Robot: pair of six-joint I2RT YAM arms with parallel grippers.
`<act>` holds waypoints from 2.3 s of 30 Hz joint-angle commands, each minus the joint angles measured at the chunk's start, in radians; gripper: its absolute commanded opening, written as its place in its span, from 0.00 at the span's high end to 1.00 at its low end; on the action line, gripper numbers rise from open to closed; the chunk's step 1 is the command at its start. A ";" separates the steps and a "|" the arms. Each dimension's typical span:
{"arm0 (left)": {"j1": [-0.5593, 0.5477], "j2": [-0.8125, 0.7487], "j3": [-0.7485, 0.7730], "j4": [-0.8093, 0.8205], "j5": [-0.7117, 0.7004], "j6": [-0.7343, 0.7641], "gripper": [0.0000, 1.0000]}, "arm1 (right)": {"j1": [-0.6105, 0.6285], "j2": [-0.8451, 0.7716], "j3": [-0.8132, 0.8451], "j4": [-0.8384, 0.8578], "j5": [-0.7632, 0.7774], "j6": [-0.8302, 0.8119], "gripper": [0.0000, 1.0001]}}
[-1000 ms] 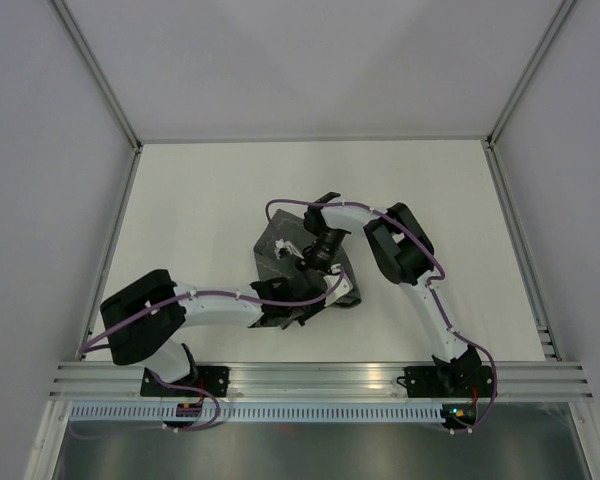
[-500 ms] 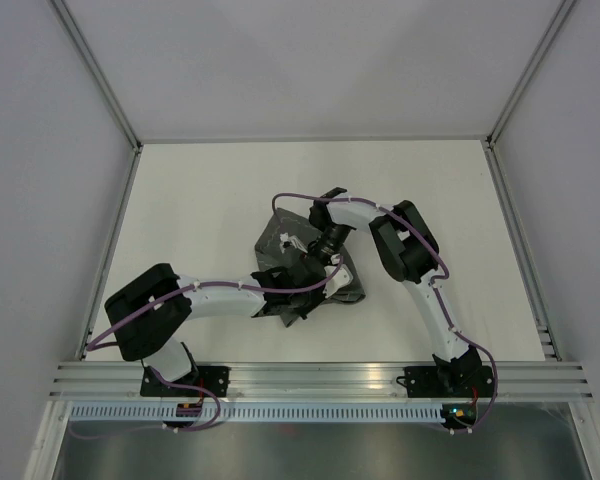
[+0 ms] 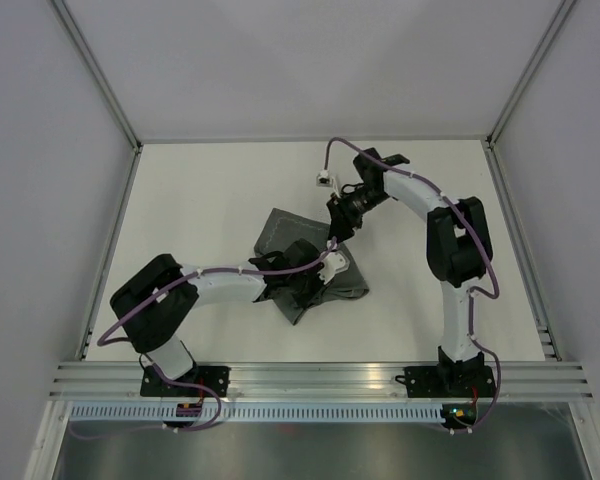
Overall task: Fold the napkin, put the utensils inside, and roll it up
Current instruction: Roll the napkin with the utensil
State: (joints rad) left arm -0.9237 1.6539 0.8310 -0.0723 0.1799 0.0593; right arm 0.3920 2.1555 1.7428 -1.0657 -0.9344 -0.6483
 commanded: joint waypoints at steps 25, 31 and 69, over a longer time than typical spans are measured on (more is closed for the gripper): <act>0.135 0.187 -0.039 0.140 0.371 -0.193 0.98 | 0.062 -1.028 -1.082 0.662 0.313 -0.445 0.37; 0.148 0.211 -0.035 0.149 0.385 -0.207 0.98 | 0.212 -1.059 -1.163 0.772 0.463 -0.424 0.34; 0.195 0.253 -0.013 0.134 0.444 -0.222 0.98 | 0.521 -0.711 -1.396 1.287 0.836 -0.571 0.75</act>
State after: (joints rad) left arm -0.7212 1.8431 0.8463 0.1635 0.7055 -0.1856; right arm 0.9146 1.3994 0.3496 0.3431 -0.0925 -1.2278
